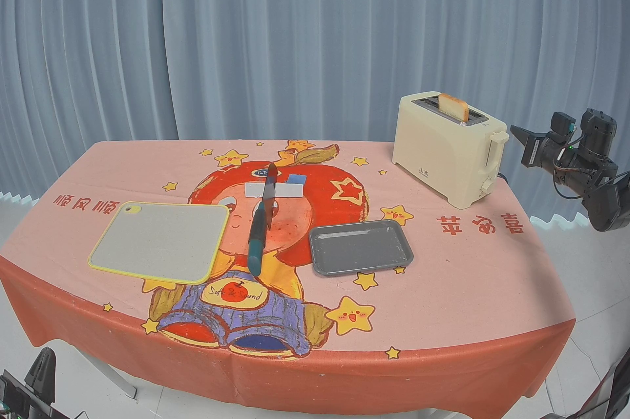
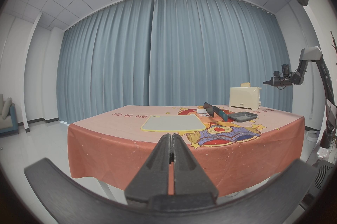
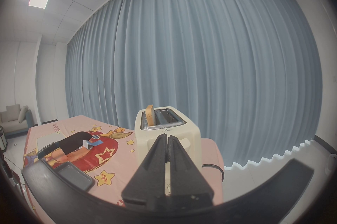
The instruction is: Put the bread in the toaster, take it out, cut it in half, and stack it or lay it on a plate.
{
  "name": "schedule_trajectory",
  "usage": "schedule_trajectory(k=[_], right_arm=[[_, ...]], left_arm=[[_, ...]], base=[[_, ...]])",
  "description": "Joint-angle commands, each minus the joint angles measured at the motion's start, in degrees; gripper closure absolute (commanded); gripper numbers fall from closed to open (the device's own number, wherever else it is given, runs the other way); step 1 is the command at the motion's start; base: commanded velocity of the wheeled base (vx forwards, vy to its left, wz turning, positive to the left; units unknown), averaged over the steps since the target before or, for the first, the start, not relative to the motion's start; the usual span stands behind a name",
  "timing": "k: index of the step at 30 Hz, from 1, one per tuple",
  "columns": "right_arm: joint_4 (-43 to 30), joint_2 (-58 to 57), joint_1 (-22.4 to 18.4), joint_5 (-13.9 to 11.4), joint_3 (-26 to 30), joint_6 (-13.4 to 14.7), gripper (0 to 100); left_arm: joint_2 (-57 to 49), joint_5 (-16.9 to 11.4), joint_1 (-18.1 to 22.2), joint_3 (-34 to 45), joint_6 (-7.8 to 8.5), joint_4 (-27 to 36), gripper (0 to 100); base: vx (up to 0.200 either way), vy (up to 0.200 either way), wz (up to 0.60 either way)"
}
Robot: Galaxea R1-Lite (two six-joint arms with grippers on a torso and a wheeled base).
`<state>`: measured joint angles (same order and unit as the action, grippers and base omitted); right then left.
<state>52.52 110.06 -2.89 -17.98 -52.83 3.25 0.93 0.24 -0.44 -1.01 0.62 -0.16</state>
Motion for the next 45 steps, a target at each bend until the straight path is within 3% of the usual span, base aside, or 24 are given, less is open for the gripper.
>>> schedule_trajectory(k=[1, 19, 25, 36, 45], right_arm=[[0.13, 1.48, 0.34, -0.04, -0.16, 0.00, 100], [0.04, 4.55, 0.52, 0.05, -0.52, -0.18, 100], [-0.05, 5.87, 0.34, -0.04, -0.60, -1.41, 100], [0.13, 2.71, 0.16, 0.05, -0.25, -1.58, 100], [5.23, 5.08, 0.52, 0.40, -2.89, -0.79, 100]], left_arm=[[-0.05, 0.02, 0.00, 1.01, -0.01, -0.02, 100], [-0.05, 0.02, 0.00, 1.01, -0.01, -0.02, 100], [-0.05, 0.02, 0.00, 1.01, -0.01, -0.02, 100], [-0.05, 0.02, 0.09, 1.01, -0.01, -0.02, 100], [-0.05, 0.02, 0.00, 1.01, -0.01, -0.02, 100]], base=[[0.000, 0.000, 0.00], [0.000, 0.000, 0.00], [0.000, 0.000, 0.00], [0.000, 0.000, 0.00], [0.000, 0.000, 0.00]])
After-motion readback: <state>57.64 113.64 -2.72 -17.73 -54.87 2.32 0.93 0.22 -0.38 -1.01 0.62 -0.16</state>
